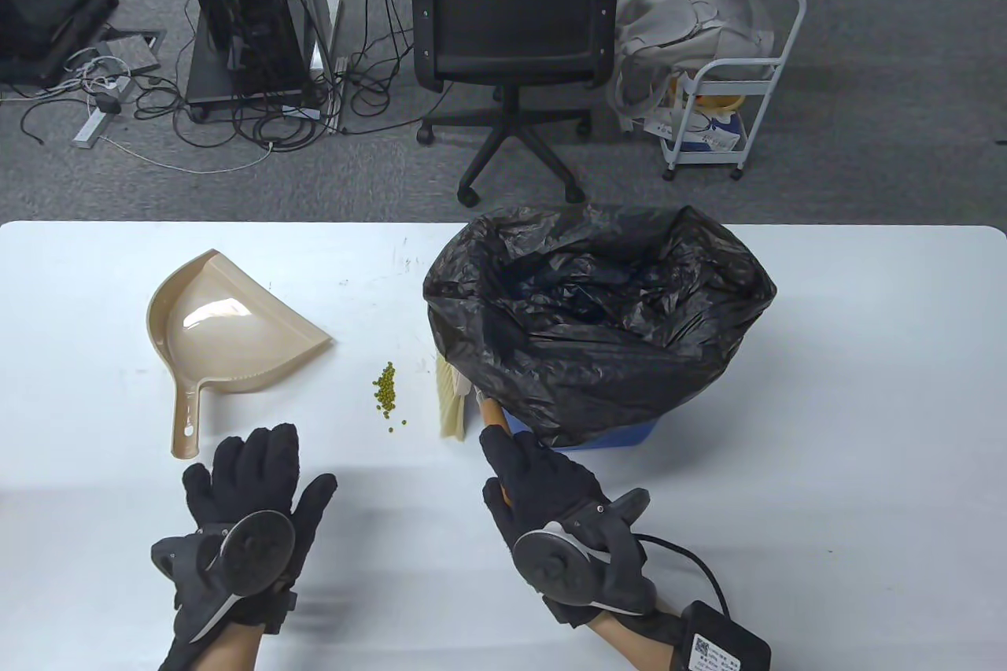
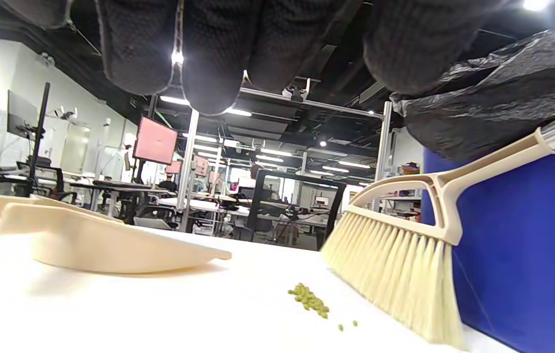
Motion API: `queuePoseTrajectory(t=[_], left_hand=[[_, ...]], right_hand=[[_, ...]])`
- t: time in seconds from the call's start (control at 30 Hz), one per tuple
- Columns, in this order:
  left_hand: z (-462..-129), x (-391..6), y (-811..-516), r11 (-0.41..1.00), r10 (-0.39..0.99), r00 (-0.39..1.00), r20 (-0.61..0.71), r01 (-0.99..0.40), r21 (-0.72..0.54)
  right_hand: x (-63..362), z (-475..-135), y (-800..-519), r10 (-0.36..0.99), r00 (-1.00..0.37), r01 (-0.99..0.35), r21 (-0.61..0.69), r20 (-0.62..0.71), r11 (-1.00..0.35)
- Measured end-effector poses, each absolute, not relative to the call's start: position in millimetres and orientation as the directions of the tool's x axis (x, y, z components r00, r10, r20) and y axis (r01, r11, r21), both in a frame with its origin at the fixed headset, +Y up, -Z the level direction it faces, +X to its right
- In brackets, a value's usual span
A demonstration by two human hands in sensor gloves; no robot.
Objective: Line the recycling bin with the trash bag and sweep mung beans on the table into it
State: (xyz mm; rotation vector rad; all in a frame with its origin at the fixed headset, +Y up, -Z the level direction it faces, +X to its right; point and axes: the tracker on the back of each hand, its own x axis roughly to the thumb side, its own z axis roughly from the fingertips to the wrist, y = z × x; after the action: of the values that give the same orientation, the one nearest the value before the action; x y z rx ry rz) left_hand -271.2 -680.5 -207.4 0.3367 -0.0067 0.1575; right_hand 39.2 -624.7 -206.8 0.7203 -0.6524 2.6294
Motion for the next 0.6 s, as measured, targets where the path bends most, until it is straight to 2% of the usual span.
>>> queuePoseTrajectory(t=[0.3, 0.6], left_hand=[[-202.3, -283.2, -683.2, 0.920, 0.184, 0.983, -0.015, -0.166, 0.355], [-202.7, -282.4, -688.1, 0.925, 0.167, 0.985, -0.031, -0.146, 0.351]], right_hand=[[12.5, -194.8, -635.0, 0.103, -0.799, -0.395, -0.388, 0.593, -0.833], [-30.9, -198.7, -630.6, 0.030, -0.787, -0.341, -0.395, 0.616, -0.853]])
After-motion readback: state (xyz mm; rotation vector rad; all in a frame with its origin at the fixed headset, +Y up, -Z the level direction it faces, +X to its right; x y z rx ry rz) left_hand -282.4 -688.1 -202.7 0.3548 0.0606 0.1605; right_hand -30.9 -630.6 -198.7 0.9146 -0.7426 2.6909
